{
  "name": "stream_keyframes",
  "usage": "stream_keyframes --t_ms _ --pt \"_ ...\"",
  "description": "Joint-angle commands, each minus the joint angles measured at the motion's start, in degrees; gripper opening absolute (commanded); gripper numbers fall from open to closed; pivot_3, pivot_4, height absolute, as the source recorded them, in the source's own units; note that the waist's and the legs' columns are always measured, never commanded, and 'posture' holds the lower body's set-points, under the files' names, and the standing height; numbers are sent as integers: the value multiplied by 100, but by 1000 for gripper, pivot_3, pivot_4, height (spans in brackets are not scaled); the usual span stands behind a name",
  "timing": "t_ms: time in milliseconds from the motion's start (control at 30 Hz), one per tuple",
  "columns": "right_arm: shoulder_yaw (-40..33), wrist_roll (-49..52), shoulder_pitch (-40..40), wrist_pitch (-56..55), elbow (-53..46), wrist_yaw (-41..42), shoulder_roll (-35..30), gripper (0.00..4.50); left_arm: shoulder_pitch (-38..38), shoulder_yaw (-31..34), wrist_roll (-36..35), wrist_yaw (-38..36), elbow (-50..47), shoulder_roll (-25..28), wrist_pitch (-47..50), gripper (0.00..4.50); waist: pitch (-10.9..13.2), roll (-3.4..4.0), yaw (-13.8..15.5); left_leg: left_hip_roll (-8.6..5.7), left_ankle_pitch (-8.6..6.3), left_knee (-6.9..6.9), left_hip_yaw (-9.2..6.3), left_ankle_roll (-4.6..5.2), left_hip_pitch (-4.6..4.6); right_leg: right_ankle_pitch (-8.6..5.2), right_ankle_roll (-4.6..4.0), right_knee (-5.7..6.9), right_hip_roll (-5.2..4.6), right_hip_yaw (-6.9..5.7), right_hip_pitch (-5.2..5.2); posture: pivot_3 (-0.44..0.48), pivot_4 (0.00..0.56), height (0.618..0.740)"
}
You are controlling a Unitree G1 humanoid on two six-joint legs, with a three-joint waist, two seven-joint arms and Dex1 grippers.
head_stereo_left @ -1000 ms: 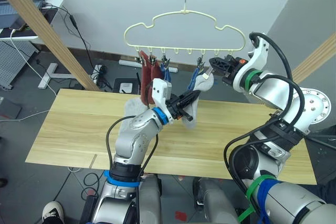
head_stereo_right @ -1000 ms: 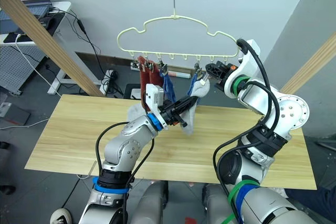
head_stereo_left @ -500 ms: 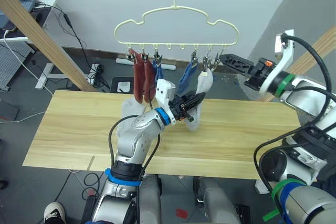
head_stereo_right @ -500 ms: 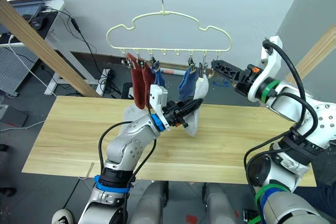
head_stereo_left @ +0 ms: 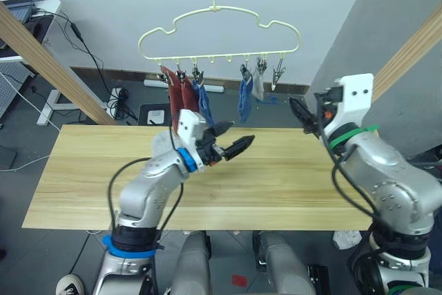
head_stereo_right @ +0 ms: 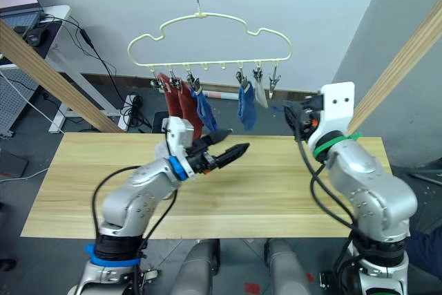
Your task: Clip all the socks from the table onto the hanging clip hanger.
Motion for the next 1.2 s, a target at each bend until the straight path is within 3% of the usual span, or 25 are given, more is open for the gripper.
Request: stream_keyframes --t_ms 33,133,467,1200 --pt "427 -655 14 -702 -181 -226 268 3505 -3 240 -338 -7 -619 205 147 4500 0 0 12 -1 0 1 0 -1 0 0 1 0 -2 0 1 86 327 740" --pt "703 -1085 -6 -1094 25 -360 596 2633 20 401 -578 96 -1059 418 323 4500 0 -1 40 -3 0 1 2 -1 -2 1 2 -4 -5 1 2 106 325 740" --pt "751 -2005 -366 -1792 986 -454 1138 2633 -104 423 -802 454 -1443 507 413 4500 0 -1 173 -2 2 1 0 -4 0 1 1 -1 -6 -3 2 142 318 740" --pt "409 -2655 -1150 -2575 2377 -511 1845 2633 -247 396 -825 556 -1446 526 351 4500 -1 0 292 -2 3 2 -1 -5 -1 3 -1 4 -6 -6 3 172 304 740"
